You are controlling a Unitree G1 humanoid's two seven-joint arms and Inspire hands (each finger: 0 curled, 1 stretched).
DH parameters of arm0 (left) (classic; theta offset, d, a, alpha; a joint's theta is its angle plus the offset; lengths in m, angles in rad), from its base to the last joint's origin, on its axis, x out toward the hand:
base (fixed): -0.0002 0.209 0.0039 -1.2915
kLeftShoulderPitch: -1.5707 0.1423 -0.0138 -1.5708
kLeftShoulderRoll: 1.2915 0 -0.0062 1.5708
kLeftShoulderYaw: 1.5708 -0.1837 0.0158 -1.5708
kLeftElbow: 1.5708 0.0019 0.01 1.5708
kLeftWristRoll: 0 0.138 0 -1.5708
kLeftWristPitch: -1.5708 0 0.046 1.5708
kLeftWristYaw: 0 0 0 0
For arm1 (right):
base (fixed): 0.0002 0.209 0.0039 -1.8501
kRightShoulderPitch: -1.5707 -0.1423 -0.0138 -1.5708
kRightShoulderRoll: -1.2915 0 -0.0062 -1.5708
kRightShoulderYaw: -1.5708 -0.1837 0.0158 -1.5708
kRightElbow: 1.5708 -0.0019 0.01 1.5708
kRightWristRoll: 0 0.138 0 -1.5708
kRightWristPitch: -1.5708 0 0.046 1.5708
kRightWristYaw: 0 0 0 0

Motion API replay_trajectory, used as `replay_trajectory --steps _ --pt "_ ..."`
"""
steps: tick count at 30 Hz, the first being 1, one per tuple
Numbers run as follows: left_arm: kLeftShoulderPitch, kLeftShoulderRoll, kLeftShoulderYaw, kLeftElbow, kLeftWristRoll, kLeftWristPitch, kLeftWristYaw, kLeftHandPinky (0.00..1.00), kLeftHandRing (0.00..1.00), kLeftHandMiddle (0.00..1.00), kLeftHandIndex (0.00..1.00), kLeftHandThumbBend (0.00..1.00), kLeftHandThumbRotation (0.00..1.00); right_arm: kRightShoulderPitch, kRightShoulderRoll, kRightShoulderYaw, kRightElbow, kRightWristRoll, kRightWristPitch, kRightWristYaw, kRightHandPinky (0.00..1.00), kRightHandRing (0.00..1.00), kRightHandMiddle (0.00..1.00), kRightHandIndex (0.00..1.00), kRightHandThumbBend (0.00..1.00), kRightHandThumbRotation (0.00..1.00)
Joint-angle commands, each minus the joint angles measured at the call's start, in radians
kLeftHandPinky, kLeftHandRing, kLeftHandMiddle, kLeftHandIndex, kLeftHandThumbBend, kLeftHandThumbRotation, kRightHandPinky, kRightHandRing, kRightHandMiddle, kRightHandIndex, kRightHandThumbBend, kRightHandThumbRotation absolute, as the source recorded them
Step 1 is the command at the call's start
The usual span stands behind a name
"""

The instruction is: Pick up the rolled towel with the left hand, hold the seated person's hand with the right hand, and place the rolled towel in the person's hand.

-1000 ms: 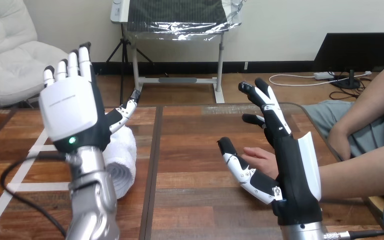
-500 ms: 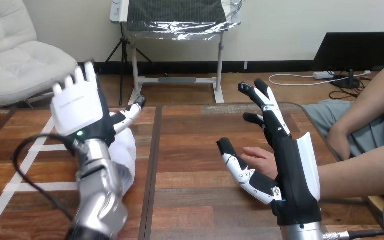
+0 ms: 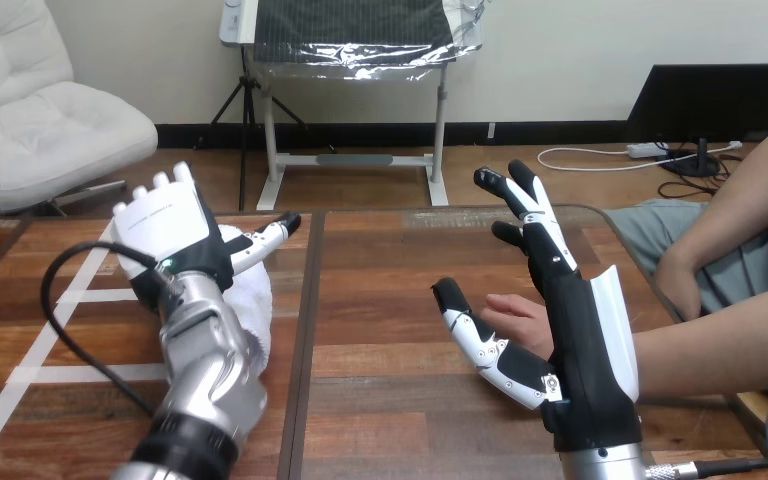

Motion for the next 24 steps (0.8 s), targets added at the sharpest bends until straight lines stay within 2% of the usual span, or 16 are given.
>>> replay_trajectory --steps 1,10,19,24 --pt "-0.121 0.016 -0.033 0.051 -0.009 0.020 -0.015 0.98 0.99 1.00 1.00 0.94 0.97 -0.065 0.008 -0.004 -0.020 0.014 0.003 0.002 0.87 0.96 0.99 0.88 0.38 0.02" --pt "-0.171 0.013 -0.058 0.134 -0.037 0.058 -0.045 0.95 0.98 1.00 1.00 0.97 0.97 -0.070 0.005 -0.005 -0.019 0.017 0.005 0.011 0.87 0.97 0.99 0.88 0.38 0.02" --pt "-0.208 0.012 -0.083 0.231 -0.064 0.066 -0.031 0.95 0.97 1.00 1.00 1.00 0.95 -0.071 0.005 -0.009 -0.023 0.015 0.014 0.016 0.89 0.98 1.00 0.88 0.38 0.03" --pt "-0.216 0.014 -0.092 0.274 -0.076 0.050 -0.008 0.96 0.96 1.00 1.00 1.00 0.94 -0.072 0.003 -0.008 -0.025 0.015 0.017 0.017 0.89 0.97 1.00 0.88 0.38 0.04"
